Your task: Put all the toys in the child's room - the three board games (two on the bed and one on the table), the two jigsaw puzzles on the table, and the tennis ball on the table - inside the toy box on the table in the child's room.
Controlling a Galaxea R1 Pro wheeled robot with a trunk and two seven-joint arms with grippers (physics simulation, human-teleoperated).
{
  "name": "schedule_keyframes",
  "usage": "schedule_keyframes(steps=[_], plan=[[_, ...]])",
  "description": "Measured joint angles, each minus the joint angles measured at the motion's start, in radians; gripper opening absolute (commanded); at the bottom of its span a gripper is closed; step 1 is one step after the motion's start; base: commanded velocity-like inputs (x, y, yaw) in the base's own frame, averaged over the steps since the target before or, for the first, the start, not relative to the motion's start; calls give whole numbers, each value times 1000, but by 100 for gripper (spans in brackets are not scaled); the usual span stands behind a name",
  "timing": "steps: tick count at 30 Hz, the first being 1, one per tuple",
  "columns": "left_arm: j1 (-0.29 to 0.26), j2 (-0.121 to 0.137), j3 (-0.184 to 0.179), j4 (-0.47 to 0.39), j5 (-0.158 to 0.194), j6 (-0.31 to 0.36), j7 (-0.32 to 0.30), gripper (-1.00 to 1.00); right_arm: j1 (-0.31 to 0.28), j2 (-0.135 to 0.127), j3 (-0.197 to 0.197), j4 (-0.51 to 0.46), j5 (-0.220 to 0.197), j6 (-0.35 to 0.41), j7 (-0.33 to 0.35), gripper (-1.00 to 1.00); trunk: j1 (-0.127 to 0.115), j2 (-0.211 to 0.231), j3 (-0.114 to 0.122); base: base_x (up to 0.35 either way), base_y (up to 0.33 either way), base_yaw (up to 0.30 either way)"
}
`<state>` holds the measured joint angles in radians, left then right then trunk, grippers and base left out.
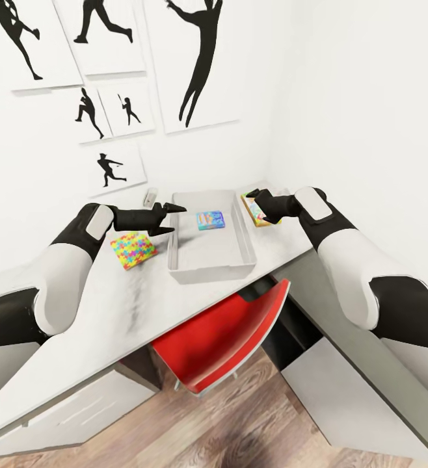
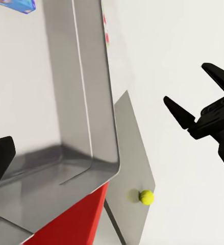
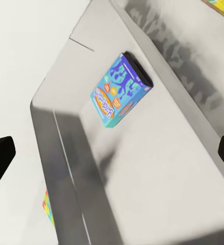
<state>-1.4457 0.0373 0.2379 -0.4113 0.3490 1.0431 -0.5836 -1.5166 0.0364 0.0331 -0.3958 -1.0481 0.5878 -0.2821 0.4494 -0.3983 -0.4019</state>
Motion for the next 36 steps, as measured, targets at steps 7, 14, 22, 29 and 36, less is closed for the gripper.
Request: schedule_keyframes(steps=[7,14,22,29,36], plan=[[0,2,0,0,0,0,0,100,3,-1,1,0,0,0,-1,100,0,0,12,0,0,0],[0,21,-1,0,0,0,0,100,3,0,1,-2,0,-1,-1,100,0,0,23,0,0,0],[0,34,-9,4,0,0,0,100,2,-2,-1,-79,-1,1,-5,100,0,0,37,0,0,0],[2,35,-33,16,0,0,-1,100,12,-5,4,-126,-1,21,-8,100,0,0,48,0,0,0],[3,35,-39,24,0,0,-2,100,59,-13,26,-193,-1,39,-11,100,0,0,60,0,0,0]])
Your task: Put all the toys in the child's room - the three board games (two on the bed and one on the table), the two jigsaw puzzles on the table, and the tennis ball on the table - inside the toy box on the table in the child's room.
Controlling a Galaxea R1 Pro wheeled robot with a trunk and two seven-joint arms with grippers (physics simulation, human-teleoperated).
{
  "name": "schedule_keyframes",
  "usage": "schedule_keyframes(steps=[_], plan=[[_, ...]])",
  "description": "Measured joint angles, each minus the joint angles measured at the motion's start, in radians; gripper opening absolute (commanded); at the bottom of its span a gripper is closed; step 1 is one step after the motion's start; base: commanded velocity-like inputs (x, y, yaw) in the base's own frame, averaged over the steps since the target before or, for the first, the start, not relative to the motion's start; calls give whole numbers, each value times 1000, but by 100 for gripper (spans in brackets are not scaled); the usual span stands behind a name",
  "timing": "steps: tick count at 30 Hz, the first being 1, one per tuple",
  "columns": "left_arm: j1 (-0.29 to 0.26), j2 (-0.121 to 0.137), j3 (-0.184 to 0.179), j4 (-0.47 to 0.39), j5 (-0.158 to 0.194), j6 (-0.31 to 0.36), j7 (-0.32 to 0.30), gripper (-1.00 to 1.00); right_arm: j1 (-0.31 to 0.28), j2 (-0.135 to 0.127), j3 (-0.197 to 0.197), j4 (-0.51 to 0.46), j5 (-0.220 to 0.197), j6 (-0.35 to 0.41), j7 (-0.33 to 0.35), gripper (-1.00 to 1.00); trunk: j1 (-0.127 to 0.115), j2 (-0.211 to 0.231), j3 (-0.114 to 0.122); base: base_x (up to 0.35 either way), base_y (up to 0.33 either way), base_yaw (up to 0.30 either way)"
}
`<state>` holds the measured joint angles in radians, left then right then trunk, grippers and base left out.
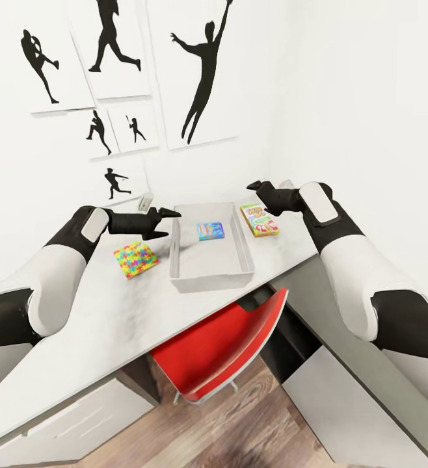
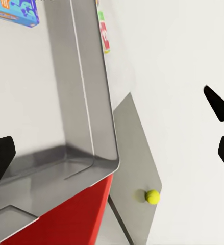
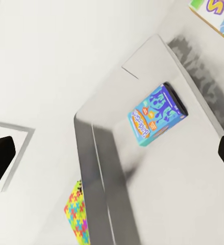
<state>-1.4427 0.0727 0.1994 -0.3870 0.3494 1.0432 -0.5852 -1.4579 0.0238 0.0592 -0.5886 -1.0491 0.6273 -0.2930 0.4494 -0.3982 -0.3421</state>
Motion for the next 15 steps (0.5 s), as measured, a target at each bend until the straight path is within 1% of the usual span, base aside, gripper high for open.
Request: schedule_keyframes(steps=[5,11,15], plan=[[0,0,-2,18,0,0,0,100,27,-2,3,-27,0,4,-1,100,0,0,8,0,0,0],[0,-1,-4,26,0,0,0,100,46,-2,4,-33,-2,6,-1,100,0,0,18,0,0,0],[1,-2,-5,27,0,0,0,100,51,-6,3,-34,-1,31,-1,100,0,0,25,0,0,0]])
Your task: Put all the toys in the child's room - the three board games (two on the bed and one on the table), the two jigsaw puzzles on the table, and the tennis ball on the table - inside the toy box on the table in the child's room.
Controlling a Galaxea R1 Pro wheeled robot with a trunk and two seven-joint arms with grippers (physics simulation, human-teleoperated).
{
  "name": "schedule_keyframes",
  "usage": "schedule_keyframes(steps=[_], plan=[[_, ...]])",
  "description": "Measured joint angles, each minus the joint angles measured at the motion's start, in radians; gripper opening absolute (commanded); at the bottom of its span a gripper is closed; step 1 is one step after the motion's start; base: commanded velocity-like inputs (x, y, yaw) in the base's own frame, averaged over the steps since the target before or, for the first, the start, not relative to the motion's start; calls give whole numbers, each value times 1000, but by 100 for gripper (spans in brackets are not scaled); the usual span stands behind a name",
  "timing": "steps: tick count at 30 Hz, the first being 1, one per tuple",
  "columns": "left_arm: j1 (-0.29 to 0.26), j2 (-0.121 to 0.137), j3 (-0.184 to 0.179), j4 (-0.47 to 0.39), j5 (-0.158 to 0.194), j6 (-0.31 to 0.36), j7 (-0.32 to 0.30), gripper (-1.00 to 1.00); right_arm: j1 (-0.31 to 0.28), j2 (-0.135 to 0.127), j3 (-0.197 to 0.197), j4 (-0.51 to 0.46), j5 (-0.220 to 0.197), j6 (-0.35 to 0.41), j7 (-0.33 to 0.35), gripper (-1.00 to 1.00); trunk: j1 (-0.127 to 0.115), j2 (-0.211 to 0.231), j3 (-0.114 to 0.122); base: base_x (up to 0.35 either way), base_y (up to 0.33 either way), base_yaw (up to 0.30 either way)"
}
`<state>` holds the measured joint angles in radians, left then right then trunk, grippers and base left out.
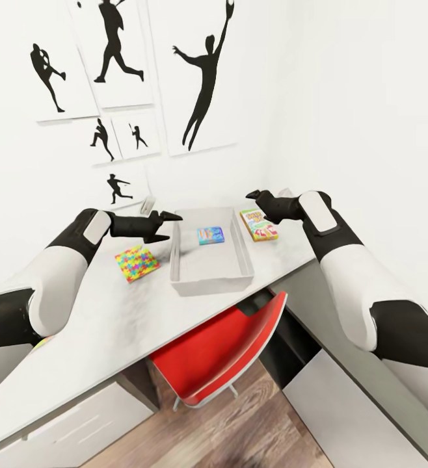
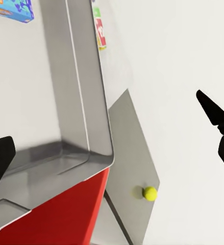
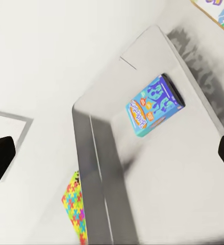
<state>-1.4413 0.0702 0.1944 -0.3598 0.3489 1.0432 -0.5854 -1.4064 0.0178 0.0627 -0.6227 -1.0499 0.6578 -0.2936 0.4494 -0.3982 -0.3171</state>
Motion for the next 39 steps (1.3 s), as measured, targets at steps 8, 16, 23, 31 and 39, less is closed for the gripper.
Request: schedule_keyframes(steps=[8,16,23,31,39], plan=[[4,-8,-12,0,-1,0,0,100,6,-2,-1,2,1,34,0,100,0,0,13,0,0,0],[5,-9,-29,1,0,0,0,100,50,-3,-6,5,1,38,1,100,0,0,27,0,0,0],[6,-9,-33,2,2,0,-4,100,75,-34,-7,7,1,40,0,100,0,0,38,0,0,0],[8,-10,-33,2,2,0,-7,100,77,-43,-6,9,-1,40,0,100,0,0,52,0,0,0],[9,-10,-33,2,2,0,-8,100,77,-44,-4,10,-1,40,0,100,0,0,65,-23,0,0]])
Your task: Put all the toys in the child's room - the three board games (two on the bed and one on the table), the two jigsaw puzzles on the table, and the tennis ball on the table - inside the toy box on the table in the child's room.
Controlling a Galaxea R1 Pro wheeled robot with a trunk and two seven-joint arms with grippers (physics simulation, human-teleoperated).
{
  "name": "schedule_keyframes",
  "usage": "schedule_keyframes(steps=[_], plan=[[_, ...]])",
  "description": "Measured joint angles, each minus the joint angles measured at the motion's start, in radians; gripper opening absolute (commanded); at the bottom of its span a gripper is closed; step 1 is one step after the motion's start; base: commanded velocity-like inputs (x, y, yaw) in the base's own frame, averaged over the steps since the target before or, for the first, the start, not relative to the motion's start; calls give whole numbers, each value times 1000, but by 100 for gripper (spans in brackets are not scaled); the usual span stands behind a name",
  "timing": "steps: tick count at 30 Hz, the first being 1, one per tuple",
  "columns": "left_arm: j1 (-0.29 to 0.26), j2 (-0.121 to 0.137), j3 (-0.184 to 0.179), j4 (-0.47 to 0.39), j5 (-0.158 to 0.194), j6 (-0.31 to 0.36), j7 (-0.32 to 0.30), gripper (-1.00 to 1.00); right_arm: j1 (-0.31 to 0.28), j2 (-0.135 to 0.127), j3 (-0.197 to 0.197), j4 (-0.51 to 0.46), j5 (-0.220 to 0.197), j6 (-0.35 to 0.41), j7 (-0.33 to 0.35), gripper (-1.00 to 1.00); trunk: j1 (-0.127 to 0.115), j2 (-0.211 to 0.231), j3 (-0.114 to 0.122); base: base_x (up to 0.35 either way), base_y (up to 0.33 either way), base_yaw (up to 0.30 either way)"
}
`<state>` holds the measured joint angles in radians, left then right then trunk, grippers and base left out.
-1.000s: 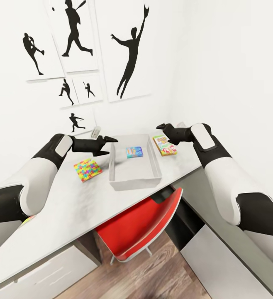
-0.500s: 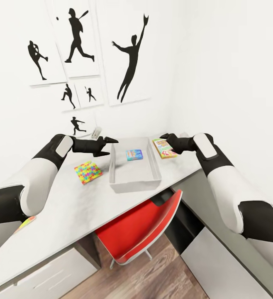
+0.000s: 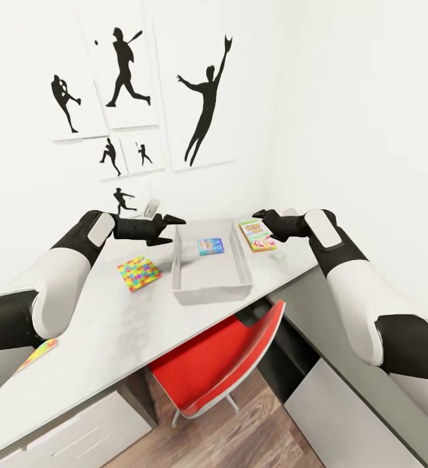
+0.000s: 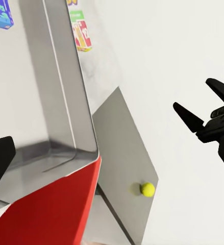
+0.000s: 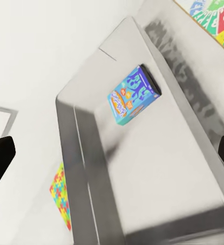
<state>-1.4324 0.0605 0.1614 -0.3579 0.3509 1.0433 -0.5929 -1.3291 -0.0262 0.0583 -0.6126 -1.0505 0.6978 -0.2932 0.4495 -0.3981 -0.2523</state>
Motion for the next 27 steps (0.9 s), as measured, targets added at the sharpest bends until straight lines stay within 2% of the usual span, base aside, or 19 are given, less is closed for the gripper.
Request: schedule_keyframes(steps=[7,27], plan=[[1,1,0,0,0,0,0,100,0,0,0,1,0,0,0,100,0,0,12,-99,0,0],[13,0,-2,0,-1,0,0,100,7,0,0,6,-1,0,0,100,0,0,45,-5,0,0]])
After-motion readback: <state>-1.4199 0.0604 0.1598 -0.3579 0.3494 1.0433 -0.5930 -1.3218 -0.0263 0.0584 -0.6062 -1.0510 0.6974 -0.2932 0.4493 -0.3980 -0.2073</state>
